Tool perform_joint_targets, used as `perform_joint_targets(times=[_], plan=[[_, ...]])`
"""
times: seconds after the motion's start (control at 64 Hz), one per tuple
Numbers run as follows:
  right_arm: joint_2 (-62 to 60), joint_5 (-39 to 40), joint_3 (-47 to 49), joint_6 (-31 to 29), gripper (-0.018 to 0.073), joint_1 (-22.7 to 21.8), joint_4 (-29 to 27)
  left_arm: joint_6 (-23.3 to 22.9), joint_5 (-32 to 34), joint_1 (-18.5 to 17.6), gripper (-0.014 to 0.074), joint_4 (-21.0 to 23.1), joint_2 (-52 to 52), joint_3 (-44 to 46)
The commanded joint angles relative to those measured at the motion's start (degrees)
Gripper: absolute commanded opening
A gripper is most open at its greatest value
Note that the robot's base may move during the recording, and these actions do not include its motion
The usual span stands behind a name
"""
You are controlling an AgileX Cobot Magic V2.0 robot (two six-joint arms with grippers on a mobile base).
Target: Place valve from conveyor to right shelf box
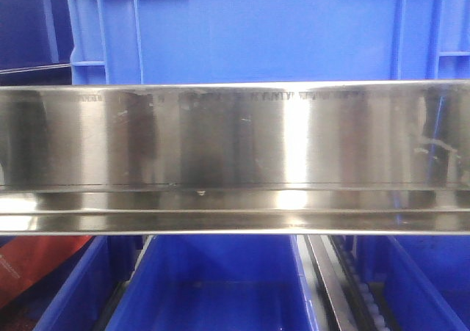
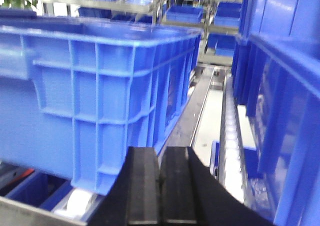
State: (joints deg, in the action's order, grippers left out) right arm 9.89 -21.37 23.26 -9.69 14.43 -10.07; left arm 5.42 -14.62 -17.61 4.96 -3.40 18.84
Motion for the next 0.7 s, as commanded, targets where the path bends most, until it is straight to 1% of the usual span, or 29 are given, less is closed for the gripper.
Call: perform_joint_targets(times=[0.0, 0.531, 0.609, 0.688], plan=[[-0.14, 1.70, -0.18, -0.25, -0.0154, -0.18, 0.48, -0.23, 0.99, 0.29, -0.0111, 0.45, 0.36, 0.06], [-0.14, 1.70, -0.18, -0.25, -0.0154, -0.18, 0.48, -0.23, 1.15, 0.29, -0.0111, 0.45, 0.36, -0.30], [-0.14, 1.70, -0.18, -0.25, -0.0154, -0.18, 0.48, -0.23, 1.01, 1.38, -0.0111, -2.00, 0.36, -1.05], [-0.14, 1.70, -0.18, -0.25, -0.0154, -0.18, 0.48, -0.23, 1.16, 4.44, -0.0111, -2.65, 0.36, -2.70]])
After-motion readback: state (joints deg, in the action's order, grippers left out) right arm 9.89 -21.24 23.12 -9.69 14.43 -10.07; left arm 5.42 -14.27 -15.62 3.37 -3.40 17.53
